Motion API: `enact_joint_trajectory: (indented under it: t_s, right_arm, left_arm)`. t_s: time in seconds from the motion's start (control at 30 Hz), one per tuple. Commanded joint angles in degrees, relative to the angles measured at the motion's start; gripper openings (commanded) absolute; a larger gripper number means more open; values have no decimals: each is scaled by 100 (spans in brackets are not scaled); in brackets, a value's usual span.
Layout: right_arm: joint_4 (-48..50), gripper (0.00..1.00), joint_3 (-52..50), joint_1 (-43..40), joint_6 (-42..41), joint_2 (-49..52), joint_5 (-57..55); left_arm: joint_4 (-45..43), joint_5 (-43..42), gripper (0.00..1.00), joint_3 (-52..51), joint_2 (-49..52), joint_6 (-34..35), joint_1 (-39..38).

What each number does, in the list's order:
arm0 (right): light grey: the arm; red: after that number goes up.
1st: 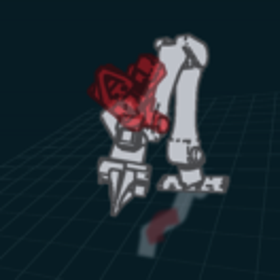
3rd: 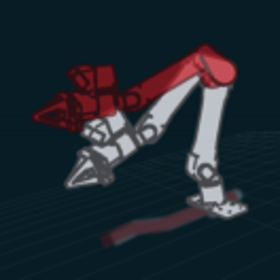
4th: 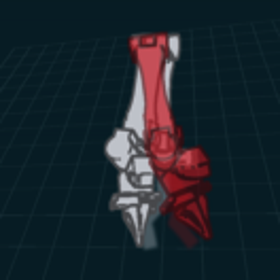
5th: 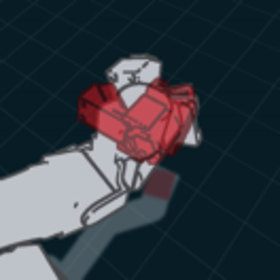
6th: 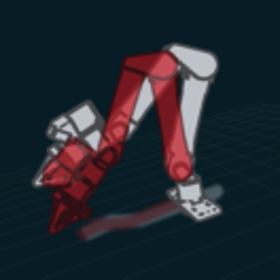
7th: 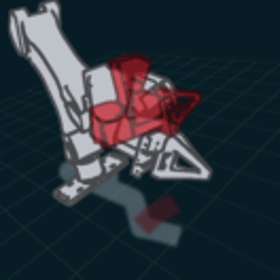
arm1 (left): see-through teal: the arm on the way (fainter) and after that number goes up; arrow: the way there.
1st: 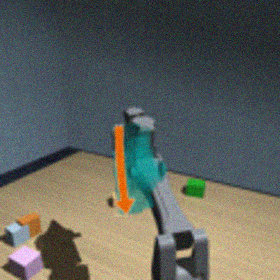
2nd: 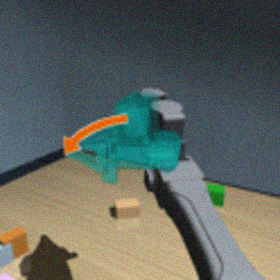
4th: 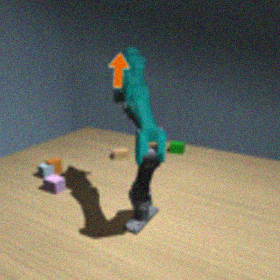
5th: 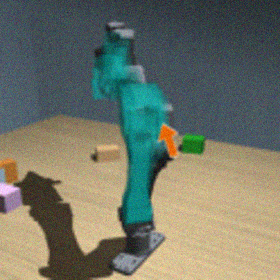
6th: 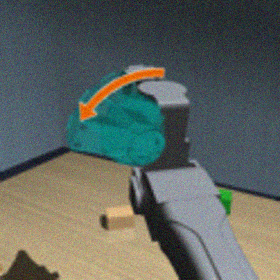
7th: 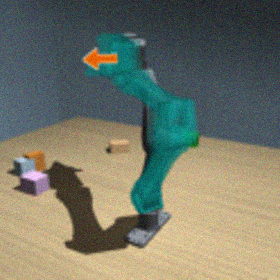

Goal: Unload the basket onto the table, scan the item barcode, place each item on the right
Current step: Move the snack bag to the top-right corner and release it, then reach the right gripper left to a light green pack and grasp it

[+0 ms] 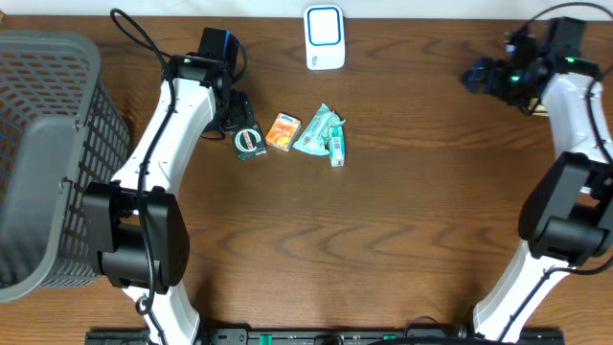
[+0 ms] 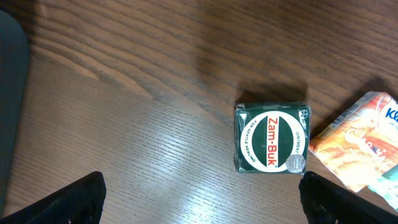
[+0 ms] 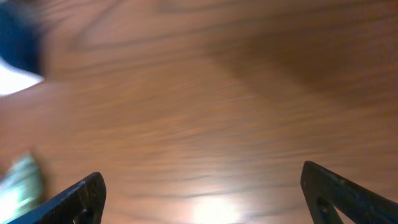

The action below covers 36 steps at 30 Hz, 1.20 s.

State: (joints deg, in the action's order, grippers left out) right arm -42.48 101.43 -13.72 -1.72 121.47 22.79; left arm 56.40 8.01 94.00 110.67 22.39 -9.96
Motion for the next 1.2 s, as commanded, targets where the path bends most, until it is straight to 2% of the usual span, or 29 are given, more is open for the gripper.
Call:
enact_joint_trajectory:
  t_s: [0.0, 0.1, 0.17, 0.2, 0.27, 0.33, 0.43, 0.57, 0.77, 0.87, 0.93, 1.17]
  right_arm:
    - [-535, 94, 13, 435, -295, -33, 1373]
    - [-1235, 99, 11, 837, -289, -33, 1349]
    - [-1545, 99, -2, 1182, -149, -31, 1331]
    - [-1668, 98, -2, 1401, -68, -31, 1322]
    - [-1716, 83, -2, 1773, -59, -31, 1158]
    - [-1703, 80, -2, 2179, -179, -31, 651]
    - [-1711, 77, -4, 2634, -887, -28, -109]
    - [-1582, 73, -4, 3156, -1029, -26, -232]
    - [-1471, 72, -7, 3565, -1377, 79, -979]
    - [-1447, 65, -7, 3681, -1458, 175, -957]
    - [-1449, 56, -7, 3751, -1456, 238, -911]
    - [-1349, 56, -9, 3901, -1456, 474, -964]
  left_arm:
    - [11, 35, 98, 28, -42, -50, 2]
    - [11, 35, 98, 28, -42, -50, 2]
    - [11, 35, 98, 28, -42, -50, 2]
    - [11, 35, 98, 28, -42, -50, 2]
    - [11, 35, 98, 28, -42, -50, 2]
    - [11, 35, 98, 28, -42, -50, 2]
    - [11, 35, 98, 28, -42, -50, 2]
    - [11, 35, 98, 28, -42, -50, 2]
    - [11, 35, 97, 28, -42, -50, 2]
    - [11, 35, 98, 28, -42, -50, 2]
    - [11, 35, 98, 28, -42, -50, 2]
    - [11, 35, 98, 28, -42, -50, 2]
